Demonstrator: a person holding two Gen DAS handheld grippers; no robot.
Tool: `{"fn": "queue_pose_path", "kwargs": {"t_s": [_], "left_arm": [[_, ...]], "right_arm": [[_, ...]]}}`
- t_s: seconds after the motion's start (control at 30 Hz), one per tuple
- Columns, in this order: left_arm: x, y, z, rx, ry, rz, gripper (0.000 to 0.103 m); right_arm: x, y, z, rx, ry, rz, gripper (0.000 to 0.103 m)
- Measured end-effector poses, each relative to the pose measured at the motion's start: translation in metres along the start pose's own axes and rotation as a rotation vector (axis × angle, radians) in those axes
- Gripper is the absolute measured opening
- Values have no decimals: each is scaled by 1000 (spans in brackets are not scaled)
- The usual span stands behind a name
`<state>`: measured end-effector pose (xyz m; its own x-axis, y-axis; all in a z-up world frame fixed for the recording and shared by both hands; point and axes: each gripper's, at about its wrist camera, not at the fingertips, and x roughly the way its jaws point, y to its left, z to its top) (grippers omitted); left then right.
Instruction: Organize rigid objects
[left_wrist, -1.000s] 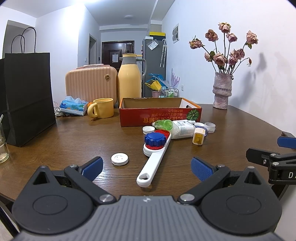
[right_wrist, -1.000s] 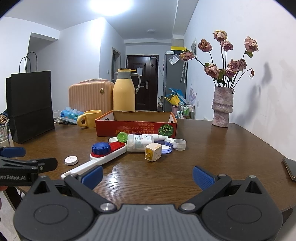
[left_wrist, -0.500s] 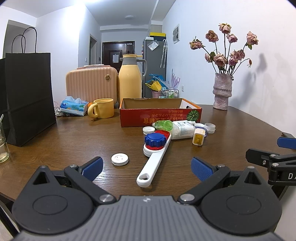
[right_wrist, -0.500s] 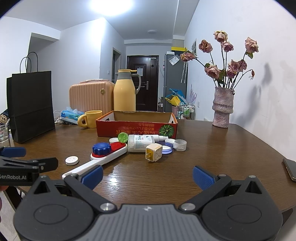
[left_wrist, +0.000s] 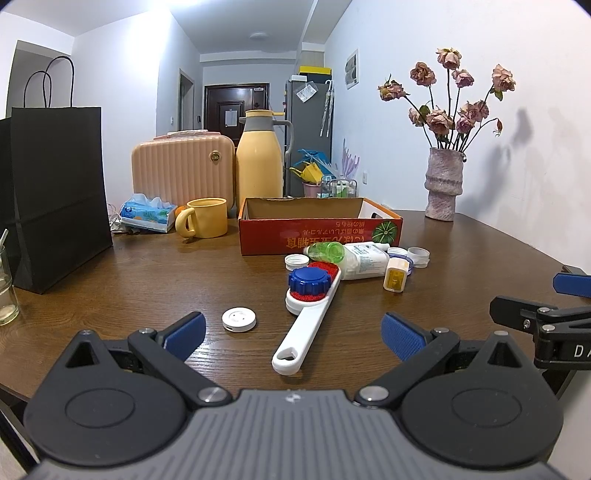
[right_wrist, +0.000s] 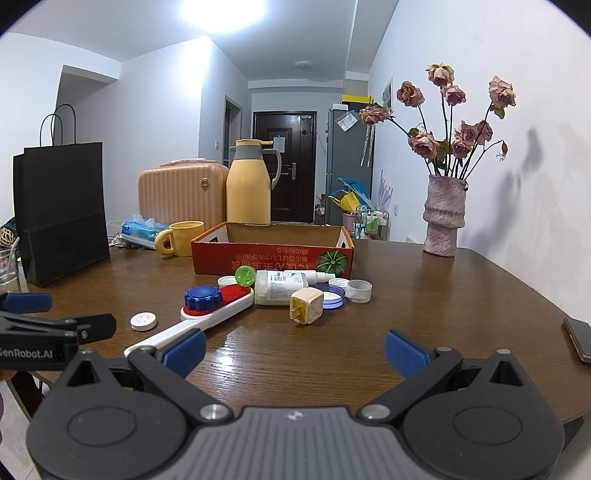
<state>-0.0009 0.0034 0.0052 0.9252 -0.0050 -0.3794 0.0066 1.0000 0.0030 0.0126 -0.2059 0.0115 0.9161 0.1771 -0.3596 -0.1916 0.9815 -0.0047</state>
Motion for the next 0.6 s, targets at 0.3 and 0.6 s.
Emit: {"fn": "queue_pose_path", "kwargs": {"t_s": [0.3,0.6], "left_arm": [[0,1,6,-12,7,4,103],[12,5,7,-27,28,12,103]], "right_arm": [[0,-1,3,-1,3,-3,103],[13,-4,5,0,25,-1,103]]}}
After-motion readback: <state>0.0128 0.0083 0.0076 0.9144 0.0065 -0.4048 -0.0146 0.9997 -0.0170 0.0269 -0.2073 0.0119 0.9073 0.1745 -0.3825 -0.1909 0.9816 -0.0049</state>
